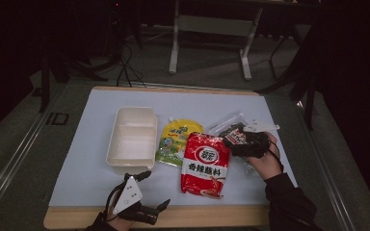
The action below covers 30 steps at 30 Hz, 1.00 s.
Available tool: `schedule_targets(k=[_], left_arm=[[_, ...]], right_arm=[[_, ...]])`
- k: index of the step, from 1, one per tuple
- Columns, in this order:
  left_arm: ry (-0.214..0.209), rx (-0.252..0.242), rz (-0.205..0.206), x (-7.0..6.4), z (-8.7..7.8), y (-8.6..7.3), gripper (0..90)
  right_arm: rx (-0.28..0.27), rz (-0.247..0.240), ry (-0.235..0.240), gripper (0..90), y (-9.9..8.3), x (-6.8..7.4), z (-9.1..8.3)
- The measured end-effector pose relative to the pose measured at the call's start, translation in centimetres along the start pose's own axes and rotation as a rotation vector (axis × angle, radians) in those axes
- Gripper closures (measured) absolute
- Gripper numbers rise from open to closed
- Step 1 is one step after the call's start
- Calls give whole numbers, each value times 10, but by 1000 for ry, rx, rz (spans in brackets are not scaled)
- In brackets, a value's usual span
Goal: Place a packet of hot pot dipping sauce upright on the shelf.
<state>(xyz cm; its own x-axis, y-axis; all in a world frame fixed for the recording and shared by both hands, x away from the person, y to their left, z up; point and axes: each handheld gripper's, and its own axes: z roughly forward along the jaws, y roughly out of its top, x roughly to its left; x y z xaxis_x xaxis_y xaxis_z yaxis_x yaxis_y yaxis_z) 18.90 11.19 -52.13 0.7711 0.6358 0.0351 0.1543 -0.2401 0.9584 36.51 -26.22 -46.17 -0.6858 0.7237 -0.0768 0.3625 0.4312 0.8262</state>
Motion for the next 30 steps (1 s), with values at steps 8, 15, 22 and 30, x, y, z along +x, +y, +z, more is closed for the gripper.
schedule_targets(k=[8, 15, 22, 30], left_arm=[[-1, 3, 2, 0, 1, 0, 9], [-2, 7, 5, 0, 1, 0, 9], [1, 11, 5, 0, 1, -1, 9], [1, 13, 7, 0, 1, -1, 9]], right_arm=[[31, 25, 19, 233, -7, -9, 10], [76, 44, 7, 242, -14, -15, 24], [123, 59, 19, 318, -22, -14, 36], [188, 81, 71, 464, -28, -15, 48]])
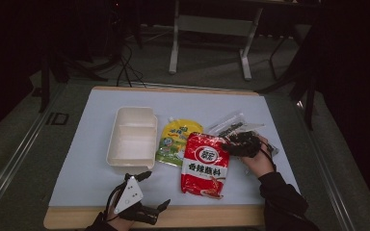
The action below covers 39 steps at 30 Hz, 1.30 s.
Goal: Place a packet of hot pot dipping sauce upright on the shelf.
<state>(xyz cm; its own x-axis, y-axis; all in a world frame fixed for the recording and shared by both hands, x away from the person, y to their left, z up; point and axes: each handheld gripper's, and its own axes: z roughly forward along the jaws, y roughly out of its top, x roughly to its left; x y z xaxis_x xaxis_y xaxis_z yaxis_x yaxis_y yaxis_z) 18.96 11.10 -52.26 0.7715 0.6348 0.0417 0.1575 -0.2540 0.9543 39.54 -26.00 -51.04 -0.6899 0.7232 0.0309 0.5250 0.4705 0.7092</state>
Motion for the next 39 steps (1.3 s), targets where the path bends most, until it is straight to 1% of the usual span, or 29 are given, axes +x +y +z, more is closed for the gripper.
schedule_targets(k=[1, 2, 3, 4, 5, 6, 8, 10, 11, 15, 17, 18, 19, 20, 26, 29, 31, 33, 36, 38, 39], left_arm=[[-1, 0, 0, 0, 0, 0, 9], [0, 0, -1, 0, 0, 0, 9], [-1, -1, -1, 0, 0, 0, 9], [0, 0, 0, 0, 0, 0, 9], [0, 0, -2, 0, 0, 0, 9], [0, 0, -4, 0, 0, 0, 9], [2, -1, -1, 0, 0, 0, 9], [1, -1, 1, 0, 0, 0, 9], [2, 0, 1, 0, 0, 0, 9], [3, -1, 0, 0, 0, 0, 9], [3, -1, 0, 0, 0, 0, 9], [4, -1, 1, 0, 0, 0, 9], [5, 0, 1, 0, 0, 0, 9], [5, 0, 1, 0, 0, 0, 9], [2, -1, -1, -1, 0, 0, 9], [-13, -1, -10, -1, 0, 1, 9], [-30, -10, -16, -2, 0, 2, 9], [-40, -18, -7, -5, -1, 4, 10], [-48, -36, 17, -8, -2, 7, 10], [-40, -47, 14, -8, -2, 9, 10], [-43, -55, 12, -8, -3, 10, 10]], right_arm=[[3, -1, -6, 472, -1, 0, 1], [8, 3, 0, 527, -1, -1, 2], [19, 3, 13, 547, -1, -1, 3], [21, 1, 11, 585, -1, 0, 3], [31, -2, 25, 633, -1, 0, 4], [33, -15, 24, 645, -1, 0, 4], [45, -31, 17, 717, 0, 1, 4], [55, -61, -13, 842, 1, 3, 3], [60, -66, -16, 857, 1, 4, 2], [63, -78, -17, 881, 5, 6, -2], [59, -85, -15, 885, 8, 7, -6], [48, -91, -12, 886, 9, 8, -8], [45, -87, -9, 887, 10, 9, -10], [41, -97, -12, 887, 12, 10, -11], [31, -100, -6, 891, 16, 14, -18], [14, -112, -2, 893, 18, 17, -23], [8, -119, 1, 893, 19, 19, -27], [-2, -129, 6, 893, 20, 22, -32], [-21, -141, 8, 894, 22, 27, -40], [-34, -157, 7, 895, 24, 31, -45], [-44, -165, 12, 895, 25, 33, -48]])
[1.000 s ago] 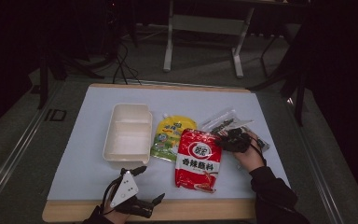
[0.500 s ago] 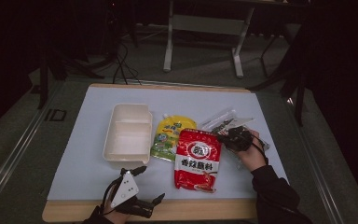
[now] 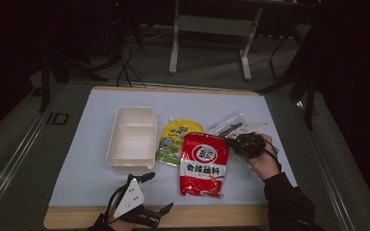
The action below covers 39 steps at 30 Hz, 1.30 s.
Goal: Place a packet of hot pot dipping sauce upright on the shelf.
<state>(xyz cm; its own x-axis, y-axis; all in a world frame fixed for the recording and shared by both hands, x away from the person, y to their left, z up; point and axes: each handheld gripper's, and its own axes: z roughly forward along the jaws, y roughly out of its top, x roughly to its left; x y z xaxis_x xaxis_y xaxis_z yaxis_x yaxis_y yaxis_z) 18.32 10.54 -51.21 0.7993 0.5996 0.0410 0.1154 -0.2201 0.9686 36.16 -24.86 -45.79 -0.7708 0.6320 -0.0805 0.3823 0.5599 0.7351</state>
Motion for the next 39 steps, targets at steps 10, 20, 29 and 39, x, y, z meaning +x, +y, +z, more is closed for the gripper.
schedule_targets(k=[10, 20, 29, 39], left_arm=[[-11, 53, -19, 0, 0, 18, 10], [24, 70, -10, 11, 1, 36, 10], [25, 94, 4, 29, 14, 54, 48], [-14, 133, 12, 43, 38, 59, 239]], right_arm=[[-65, -60, 18, 895, 15, 19, -31], [-122, -114, 43, 896, 21, 39, -55], [-182, -178, 82, 896, 26, 60, -81], [-211, -226, 110, 895, 28, 77, -95]])
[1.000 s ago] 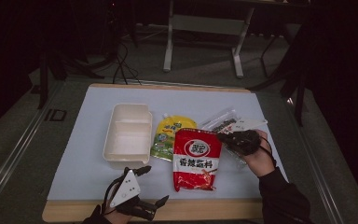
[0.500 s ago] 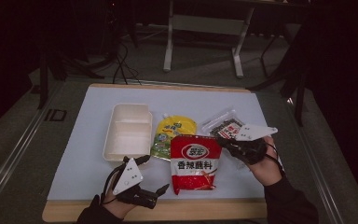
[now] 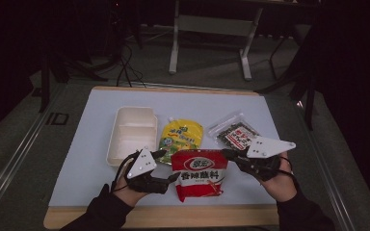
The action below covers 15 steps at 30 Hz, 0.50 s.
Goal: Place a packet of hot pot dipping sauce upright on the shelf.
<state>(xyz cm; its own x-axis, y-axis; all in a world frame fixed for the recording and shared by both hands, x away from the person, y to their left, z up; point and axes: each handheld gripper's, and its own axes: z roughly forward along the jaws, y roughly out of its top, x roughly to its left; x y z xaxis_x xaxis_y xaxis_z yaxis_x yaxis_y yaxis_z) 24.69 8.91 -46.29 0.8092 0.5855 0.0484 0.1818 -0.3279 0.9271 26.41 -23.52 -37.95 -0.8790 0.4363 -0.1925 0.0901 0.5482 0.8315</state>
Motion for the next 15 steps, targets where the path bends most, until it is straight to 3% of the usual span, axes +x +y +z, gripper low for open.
schedule_targets(k=[6, 7, 15], left_arm=[[-81, 6, 2, 9, 9, 8, 425], [-114, 3, -1, 9, 10, 9, 471], [-176, -6, -14, 11, 14, 15, 738]], right_arm=[[-15, -10, 16, 895, 1, 5, -4], [-16, -11, 21, 896, 1, 6, -4], [-30, -13, 25, 894, 1, 8, -5]])
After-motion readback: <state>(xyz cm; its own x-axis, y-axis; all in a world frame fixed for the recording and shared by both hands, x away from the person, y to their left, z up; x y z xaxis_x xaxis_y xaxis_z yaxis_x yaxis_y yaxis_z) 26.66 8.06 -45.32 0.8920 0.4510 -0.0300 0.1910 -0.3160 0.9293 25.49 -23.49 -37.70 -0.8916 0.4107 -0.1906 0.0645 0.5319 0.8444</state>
